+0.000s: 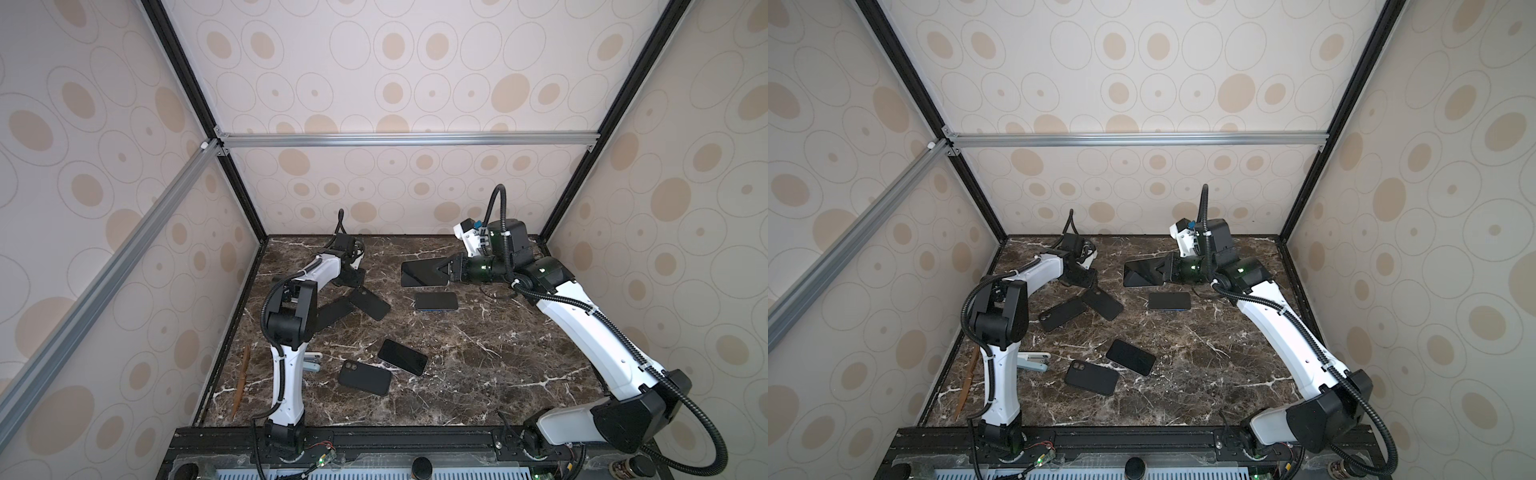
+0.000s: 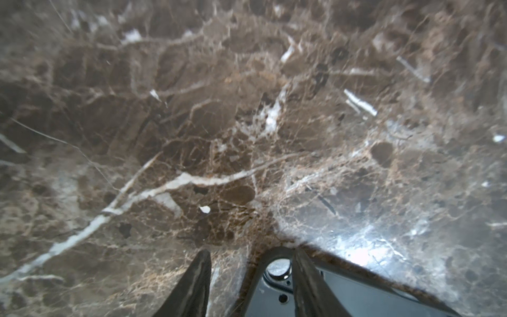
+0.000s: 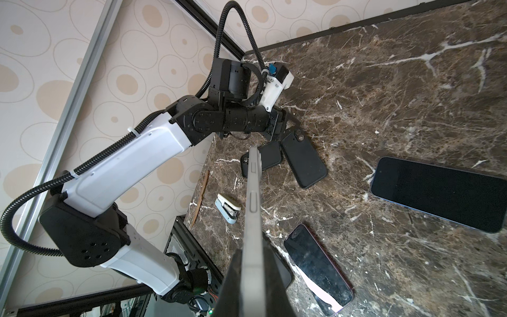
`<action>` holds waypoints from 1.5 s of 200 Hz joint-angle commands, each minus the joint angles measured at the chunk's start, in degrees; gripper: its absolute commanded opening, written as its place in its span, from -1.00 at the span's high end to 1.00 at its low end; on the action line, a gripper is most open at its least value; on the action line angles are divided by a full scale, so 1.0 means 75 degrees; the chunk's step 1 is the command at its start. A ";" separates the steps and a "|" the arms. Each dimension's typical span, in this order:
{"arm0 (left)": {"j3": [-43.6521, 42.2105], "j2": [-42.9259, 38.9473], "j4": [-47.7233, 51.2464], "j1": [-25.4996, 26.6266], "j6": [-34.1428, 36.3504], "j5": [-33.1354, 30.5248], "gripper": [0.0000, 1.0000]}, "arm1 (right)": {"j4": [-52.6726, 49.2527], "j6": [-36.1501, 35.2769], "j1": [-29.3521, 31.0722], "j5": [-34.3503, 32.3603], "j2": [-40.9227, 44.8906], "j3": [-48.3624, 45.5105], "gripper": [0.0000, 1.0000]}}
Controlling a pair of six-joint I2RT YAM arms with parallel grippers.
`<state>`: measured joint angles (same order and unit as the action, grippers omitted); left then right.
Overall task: Put the phone into the phone case
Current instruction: 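Grasp the edge of a black phone case with the left gripper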
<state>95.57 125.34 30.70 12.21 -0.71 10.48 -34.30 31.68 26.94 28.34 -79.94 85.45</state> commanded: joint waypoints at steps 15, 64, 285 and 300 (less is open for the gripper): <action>-0.0313 -0.0252 0.0237 0.0001 0.0139 -0.0162 0.12 | 0.0236 0.0022 0.0090 0.0031 -0.0025 0.0141 1.00; -0.0213 -0.0152 0.0383 0.0001 0.0090 -0.0263 0.80 | 0.0115 -0.0099 0.0089 -0.0073 0.0009 0.0185 1.00; -0.3004 -0.2178 -0.1270 0.0351 -0.2369 0.1464 0.59 | -0.0065 -0.0005 0.0090 -0.0053 -0.1182 0.0654 1.00; -0.3008 -0.2262 -0.1367 0.0350 -0.2299 0.1612 0.41 | -0.0373 -0.0093 0.0092 -0.0028 -0.1390 0.0855 1.00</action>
<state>73.49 111.35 22.39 14.55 -18.24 19.09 -35.88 31.51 27.33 26.20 -89.06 87.83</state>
